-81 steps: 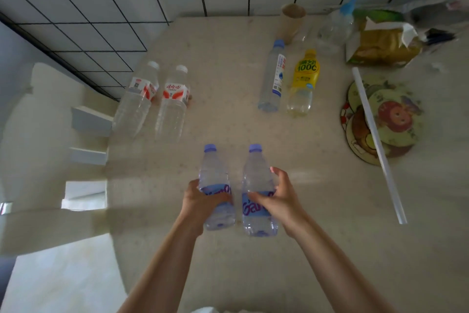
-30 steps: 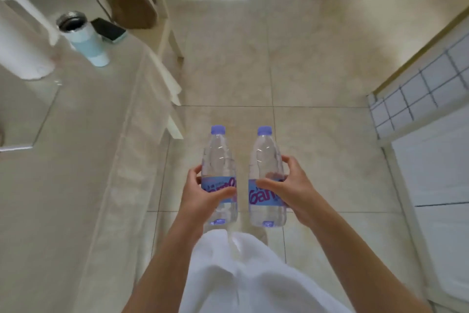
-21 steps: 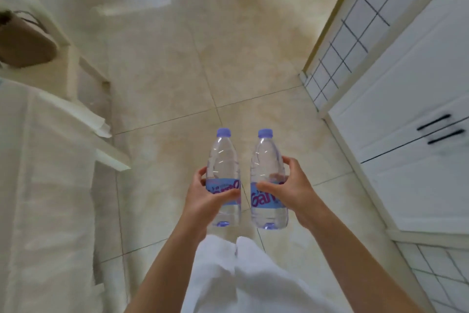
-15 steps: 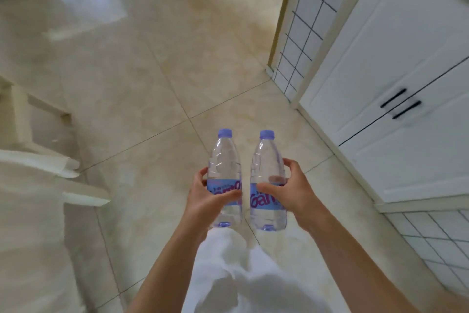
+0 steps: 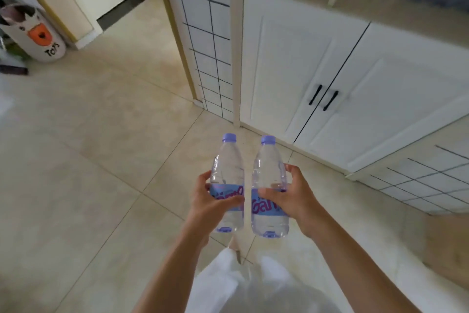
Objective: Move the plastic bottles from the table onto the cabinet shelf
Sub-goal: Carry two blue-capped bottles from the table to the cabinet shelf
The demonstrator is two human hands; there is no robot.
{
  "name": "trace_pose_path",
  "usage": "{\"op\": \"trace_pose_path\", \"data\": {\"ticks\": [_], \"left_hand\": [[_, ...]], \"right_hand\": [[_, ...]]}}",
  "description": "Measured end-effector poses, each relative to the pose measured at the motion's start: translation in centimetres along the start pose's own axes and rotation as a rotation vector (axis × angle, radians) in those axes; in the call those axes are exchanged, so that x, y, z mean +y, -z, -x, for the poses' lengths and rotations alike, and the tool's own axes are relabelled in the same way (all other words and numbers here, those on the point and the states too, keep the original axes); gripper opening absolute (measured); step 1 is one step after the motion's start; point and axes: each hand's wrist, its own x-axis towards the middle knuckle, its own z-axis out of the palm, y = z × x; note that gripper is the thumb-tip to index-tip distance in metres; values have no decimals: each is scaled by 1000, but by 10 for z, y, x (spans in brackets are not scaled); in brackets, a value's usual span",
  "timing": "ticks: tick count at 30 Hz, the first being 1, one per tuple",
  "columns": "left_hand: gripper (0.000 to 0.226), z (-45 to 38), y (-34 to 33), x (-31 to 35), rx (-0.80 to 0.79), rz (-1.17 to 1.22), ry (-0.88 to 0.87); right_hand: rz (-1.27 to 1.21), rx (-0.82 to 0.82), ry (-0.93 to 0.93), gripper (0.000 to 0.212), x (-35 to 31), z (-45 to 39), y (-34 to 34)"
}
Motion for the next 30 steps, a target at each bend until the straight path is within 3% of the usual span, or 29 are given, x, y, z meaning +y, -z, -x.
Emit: {"op": "trace_pose_path", "data": {"ticks": [12, 30], "left_hand": [[83, -91, -104, 68, -247, -162, 17], [84, -177, -329, 203, -384, -144, -174]], "right_hand": [[-197, 260, -99, 78, -27, -50, 93], [-282, 433, 49, 75, -111, -163, 313]]}}
